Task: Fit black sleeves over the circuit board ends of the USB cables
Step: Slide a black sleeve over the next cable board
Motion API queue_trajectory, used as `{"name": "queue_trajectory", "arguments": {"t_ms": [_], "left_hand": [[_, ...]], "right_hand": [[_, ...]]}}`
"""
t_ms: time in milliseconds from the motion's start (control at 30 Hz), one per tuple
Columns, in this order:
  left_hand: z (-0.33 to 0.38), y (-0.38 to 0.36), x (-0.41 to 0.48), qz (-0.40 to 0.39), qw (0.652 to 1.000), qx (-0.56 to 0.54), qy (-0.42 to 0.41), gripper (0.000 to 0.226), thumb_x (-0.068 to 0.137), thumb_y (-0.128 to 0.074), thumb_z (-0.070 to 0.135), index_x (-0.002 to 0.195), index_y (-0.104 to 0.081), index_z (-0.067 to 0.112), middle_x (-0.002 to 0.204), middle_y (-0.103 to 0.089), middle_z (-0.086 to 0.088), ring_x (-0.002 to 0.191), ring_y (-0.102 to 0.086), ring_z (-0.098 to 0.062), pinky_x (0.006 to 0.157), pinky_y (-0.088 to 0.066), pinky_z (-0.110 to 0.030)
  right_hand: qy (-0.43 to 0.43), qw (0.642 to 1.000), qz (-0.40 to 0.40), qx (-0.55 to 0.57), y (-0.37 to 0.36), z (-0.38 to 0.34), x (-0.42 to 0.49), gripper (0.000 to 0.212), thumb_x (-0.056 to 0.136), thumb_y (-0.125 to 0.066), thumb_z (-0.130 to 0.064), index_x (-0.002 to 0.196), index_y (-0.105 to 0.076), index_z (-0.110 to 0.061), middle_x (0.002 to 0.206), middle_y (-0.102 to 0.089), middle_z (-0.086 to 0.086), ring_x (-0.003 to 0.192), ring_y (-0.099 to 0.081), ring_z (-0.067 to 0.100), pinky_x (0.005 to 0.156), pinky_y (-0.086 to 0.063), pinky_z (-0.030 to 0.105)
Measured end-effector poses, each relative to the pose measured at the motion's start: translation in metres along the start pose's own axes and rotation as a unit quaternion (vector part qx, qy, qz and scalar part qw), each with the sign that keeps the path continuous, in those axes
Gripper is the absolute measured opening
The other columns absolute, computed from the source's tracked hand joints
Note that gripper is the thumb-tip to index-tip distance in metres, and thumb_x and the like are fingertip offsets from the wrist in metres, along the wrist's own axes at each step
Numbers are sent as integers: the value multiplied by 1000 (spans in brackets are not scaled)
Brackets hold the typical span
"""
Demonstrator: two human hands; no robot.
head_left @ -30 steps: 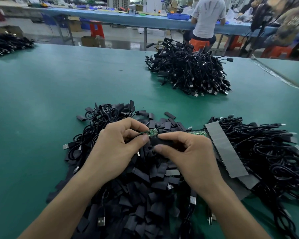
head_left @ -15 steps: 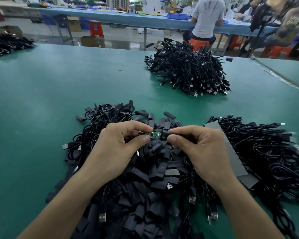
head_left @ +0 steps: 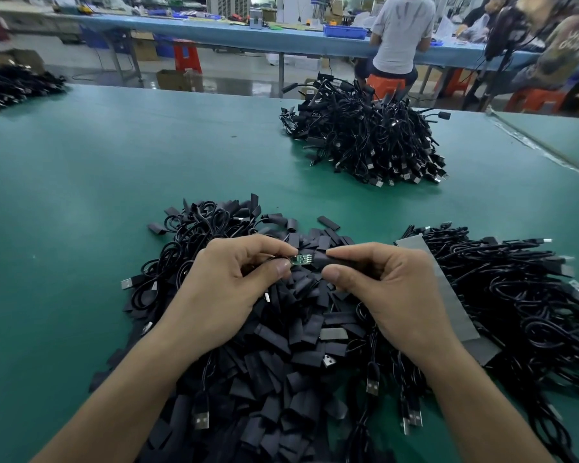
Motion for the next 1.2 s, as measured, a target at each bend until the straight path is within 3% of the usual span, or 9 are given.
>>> {"name": "queue_trajectory", "arguments": {"t_ms": [267, 367, 533, 733, 1067, 1200], "left_hand": [[-3, 1, 0, -11, 1000, -3, 18, 25, 91, -70, 17, 96, -74, 41, 82, -75, 10, 81, -71, -6, 75, -49, -24], [-2, 0, 0, -13, 1000, 4, 16, 25, 91, -70, 18, 95, -74, 42, 83, -75, 7, 82, -72, -11, 78, -55, -33], [0, -1, 0, -23, 1000, -5, 13, 25, 91, -70, 17, 95, -74, 41, 81, -75, 5, 79, -71, -14, 76, -56, -31], [2, 0, 0, -25, 999, -21, 15, 18, 88, -73, 24, 93, -74, 41, 80, -75, 0, 81, -68, -34, 81, -55, -53], [-1, 4, 0, -38, 998, -13, 45, 26, 88, -74, 12, 91, -75, 38, 80, -77, 1, 80, -73, -17, 83, -58, -41], [0, 5, -1, -64, 997, -9, 51, 24, 88, -73, 13, 91, -75, 37, 78, -76, 3, 77, -73, -13, 72, -54, -20]], "right_hand": [[-12, 999, -46, -9, 1, 4, -1, 22, 66, -79, -39, 88, -76, -36, 84, -76, -13, 78, -72, 4, 72, -54, 16], [-9, 999, -44, -12, 1, 5, 0, 15, 67, -78, -38, 81, -77, -38, 76, -75, -12, 69, -69, 2, 65, -51, 13], [-7, 999, -35, -5, 1, 6, -1, 12, 67, -78, -36, 79, -78, -37, 72, -74, -11, 65, -68, 2, 62, -50, 12], [-12, 998, -35, -58, 1, 8, -2, 24, 69, -81, -33, 93, -77, -32, 82, -75, -18, 77, -70, 0, 69, -52, 11], [-33, 995, -56, -78, -2, 8, -5, 18, 75, -83, -25, 90, -77, -34, 74, -74, -9, 66, -67, 9, 63, -51, 15], [-26, 995, -45, -80, -3, 10, -4, 19, 76, -83, -21, 88, -77, -33, 72, -73, -10, 63, -64, 5, 62, -49, 14]]}}
Point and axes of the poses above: each hand's wrist, its own x-axis towards the middle knuckle, its own y-axis out of the back of the hand, z = x × y, the point moved 1 cm from there along x, towards the middle knuckle
